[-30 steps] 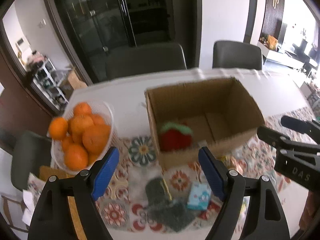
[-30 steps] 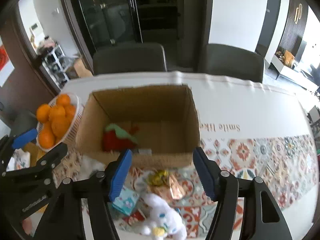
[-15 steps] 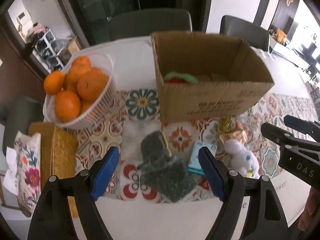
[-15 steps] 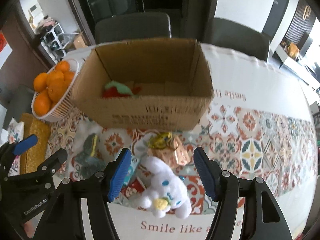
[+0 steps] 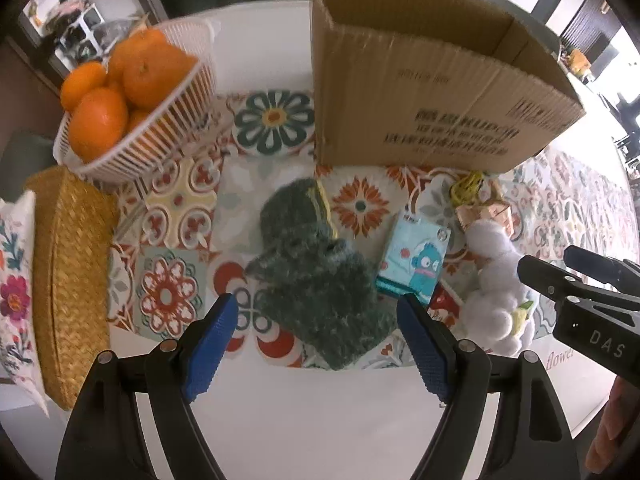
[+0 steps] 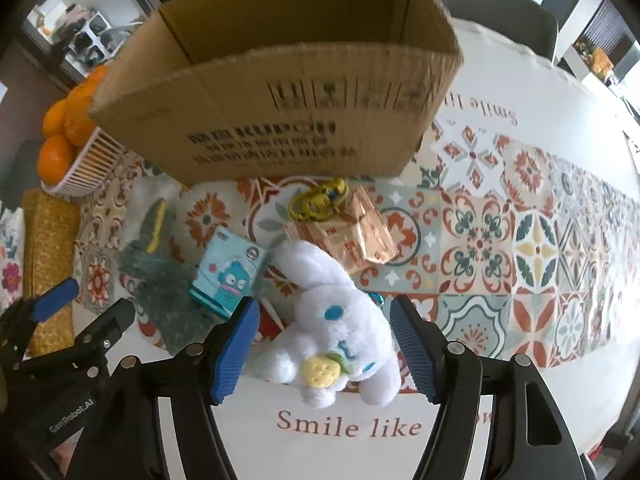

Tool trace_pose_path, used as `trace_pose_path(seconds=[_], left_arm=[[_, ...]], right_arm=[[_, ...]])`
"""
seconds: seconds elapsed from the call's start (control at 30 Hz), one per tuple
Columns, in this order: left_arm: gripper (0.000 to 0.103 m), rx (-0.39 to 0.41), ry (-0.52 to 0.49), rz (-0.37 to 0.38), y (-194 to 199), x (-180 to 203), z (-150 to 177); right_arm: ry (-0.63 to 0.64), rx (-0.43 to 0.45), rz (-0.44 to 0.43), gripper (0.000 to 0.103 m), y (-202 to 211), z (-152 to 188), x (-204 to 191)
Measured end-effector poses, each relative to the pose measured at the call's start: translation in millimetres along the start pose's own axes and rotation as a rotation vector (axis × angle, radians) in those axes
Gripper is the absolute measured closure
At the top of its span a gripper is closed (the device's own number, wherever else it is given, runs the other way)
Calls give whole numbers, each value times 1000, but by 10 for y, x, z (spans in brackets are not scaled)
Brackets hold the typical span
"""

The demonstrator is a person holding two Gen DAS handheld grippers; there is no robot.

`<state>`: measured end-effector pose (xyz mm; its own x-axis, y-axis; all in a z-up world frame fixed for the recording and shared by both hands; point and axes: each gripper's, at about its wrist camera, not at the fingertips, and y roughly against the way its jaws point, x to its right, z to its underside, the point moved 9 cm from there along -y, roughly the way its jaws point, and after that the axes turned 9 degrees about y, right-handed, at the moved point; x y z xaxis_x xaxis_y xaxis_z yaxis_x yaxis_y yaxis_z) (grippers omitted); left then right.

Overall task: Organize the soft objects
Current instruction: 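Move both tools back and grasp the green glove with the left gripper while the right grasps the white bunny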

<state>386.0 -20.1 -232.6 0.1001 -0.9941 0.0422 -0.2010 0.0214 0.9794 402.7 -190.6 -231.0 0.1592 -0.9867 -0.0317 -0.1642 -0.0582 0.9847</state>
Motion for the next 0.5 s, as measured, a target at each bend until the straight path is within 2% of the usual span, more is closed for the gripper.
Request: trace_pose_path(seconds=[0.23,0.5], left_arm=[[21,-75,17,4,-262,14,143],[22,-135,51,0,-525,21,208]], right_arm=[[-6,-52,9,33,-218,87,36],[-30,-62,21,33,-401,123,116]])
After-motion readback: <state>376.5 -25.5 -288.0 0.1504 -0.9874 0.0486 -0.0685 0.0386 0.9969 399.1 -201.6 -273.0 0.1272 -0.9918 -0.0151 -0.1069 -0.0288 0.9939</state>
